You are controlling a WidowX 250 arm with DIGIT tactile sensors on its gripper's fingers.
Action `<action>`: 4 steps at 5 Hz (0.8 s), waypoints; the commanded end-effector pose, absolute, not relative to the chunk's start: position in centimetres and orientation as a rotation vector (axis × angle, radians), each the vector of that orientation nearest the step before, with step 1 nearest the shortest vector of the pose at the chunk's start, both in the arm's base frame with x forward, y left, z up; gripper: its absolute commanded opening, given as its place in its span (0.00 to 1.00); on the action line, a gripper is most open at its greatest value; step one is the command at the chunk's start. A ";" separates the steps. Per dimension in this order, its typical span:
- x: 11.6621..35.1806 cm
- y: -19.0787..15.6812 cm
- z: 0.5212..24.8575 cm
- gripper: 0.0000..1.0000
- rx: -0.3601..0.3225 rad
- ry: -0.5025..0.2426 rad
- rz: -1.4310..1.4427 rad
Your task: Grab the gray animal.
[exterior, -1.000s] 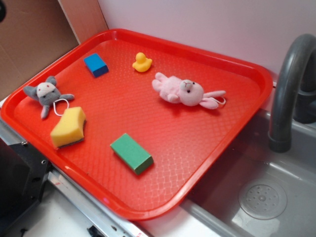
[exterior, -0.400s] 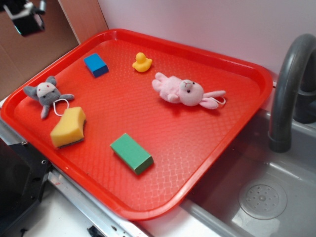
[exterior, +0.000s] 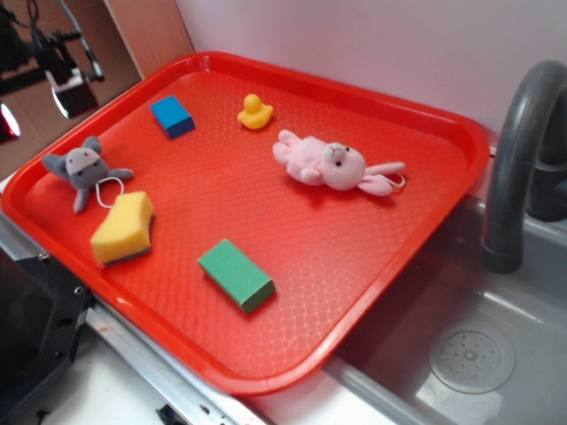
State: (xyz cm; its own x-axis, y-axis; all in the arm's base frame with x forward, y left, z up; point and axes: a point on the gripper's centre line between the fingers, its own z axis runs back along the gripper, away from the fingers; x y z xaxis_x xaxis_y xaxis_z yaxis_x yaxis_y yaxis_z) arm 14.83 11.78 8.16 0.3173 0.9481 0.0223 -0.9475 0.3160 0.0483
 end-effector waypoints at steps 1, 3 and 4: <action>14.9 13.2 3.4 1.00 -0.029 -0.007 1.273; 16.2 13.4 -1.0 0.00 -0.248 0.043 1.179; 16.5 13.3 1.7 0.00 -0.114 0.033 1.004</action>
